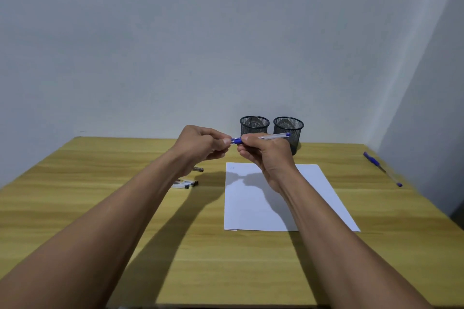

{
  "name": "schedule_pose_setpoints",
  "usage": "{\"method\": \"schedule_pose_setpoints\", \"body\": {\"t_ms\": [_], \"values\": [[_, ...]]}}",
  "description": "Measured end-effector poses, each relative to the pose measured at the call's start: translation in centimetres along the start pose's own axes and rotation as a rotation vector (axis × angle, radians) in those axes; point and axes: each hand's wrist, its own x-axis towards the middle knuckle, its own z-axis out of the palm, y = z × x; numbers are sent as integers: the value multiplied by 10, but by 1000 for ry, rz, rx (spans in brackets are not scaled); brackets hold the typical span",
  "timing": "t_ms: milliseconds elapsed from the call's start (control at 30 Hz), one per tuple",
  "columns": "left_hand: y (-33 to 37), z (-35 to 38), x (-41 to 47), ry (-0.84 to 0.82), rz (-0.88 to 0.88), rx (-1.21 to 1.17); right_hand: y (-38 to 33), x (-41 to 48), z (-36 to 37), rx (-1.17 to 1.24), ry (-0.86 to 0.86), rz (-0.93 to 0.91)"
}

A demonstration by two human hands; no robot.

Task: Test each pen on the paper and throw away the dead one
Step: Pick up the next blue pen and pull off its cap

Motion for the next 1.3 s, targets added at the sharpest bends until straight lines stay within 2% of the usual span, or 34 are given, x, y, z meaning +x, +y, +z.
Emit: {"method": "schedule_pose_setpoints", "body": {"t_ms": [167, 533, 667, 900, 1033, 1167, 1300], "values": [[-5, -5, 13, 22, 131, 176, 4, 10, 2, 34, 15, 13], [-11, -5, 20, -11, -70, 35, 21, 19, 0, 15, 52, 6], [-12, -2, 22, 33, 55, 166, 21, 19, -1, 40, 60, -3], [-5, -4, 23, -31, -223, -70, 21, 20, 0, 61, 51, 6], [0, -3, 27, 29, -136, -7, 22, 22, 0, 103, 61, 11], [1, -3, 26, 4, -232, -44, 22, 23, -1, 89, 45, 5], [1, 0, 28, 43, -93, 76, 23, 26, -2, 116, 55, 1]]}}
